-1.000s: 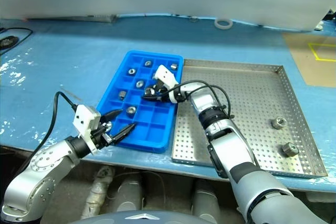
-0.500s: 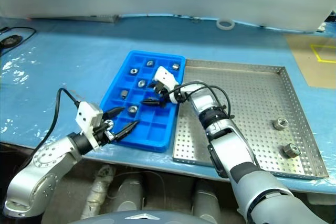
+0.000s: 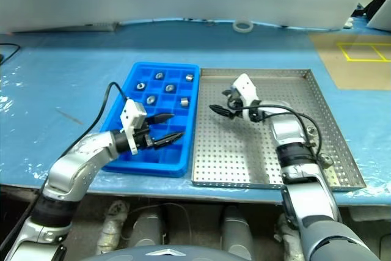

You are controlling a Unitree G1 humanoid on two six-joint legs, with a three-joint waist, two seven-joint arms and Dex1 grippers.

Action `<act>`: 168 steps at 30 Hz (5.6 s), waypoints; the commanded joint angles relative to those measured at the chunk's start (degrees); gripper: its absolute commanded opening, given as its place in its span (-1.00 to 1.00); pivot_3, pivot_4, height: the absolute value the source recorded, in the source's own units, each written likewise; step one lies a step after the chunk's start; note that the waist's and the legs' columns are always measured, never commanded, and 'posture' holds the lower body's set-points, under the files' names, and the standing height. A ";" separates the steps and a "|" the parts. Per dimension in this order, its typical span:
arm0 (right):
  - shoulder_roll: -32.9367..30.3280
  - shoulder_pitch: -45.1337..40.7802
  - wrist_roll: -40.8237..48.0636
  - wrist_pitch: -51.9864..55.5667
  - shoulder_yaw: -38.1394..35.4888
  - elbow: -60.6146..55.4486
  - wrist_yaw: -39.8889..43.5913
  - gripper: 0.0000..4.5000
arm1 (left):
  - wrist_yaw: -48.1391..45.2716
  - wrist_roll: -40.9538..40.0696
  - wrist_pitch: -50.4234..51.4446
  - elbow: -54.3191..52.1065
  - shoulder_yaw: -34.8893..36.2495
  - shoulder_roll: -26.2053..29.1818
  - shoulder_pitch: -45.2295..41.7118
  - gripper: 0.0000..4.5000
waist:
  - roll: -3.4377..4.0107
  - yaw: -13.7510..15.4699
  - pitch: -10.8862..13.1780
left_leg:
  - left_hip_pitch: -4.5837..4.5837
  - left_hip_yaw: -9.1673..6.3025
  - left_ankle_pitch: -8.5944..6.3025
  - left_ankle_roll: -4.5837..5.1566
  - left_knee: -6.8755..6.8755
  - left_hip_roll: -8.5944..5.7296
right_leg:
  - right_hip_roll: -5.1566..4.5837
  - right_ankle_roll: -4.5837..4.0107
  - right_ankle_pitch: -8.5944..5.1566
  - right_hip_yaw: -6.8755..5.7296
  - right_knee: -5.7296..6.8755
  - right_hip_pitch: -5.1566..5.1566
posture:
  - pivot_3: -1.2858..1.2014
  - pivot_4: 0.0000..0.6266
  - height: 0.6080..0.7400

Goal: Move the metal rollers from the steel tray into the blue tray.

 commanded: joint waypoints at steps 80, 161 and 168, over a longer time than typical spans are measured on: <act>-6.87 5.39 2.98 4.29 11.98 -9.03 7.47 0.46 | -1.10 4.22 -0.91 -3.84 3.23 0.05 4.57 0.78 | -0.07 -1.64 0.07 | 0.13 0.26 -0.24 0.01 -0.21 0.21 | 0.41 0.00 -0.03 0.42 -0.45 -0.04 | -0.06 -0.52 1.00; 18.04 -8.84 7.90 1.88 17.76 -2.50 24.66 -0.26 | 14.02 -4.32 1.93 -26.79 24.25 5.76 38.44 0.78 | -0.18 5.45 0.09 | 0.01 -0.08 0.08 -0.56 -0.60 0.46 | 0.51 -0.02 -0.41 0.12 0.10 -0.68 | 0.30 -0.52 1.00; 19.53 -9.53 6.68 0.51 19.15 -3.55 21.85 -0.26 | 14.55 -4.60 2.41 -27.05 23.74 5.86 37.72 0.78 | -0.18 5.90 0.09 | -0.15 -0.10 0.07 -0.56 -0.60 0.44 | 0.50 -0.33 -0.23 0.10 0.03 -0.71 | 0.30 -0.52 1.00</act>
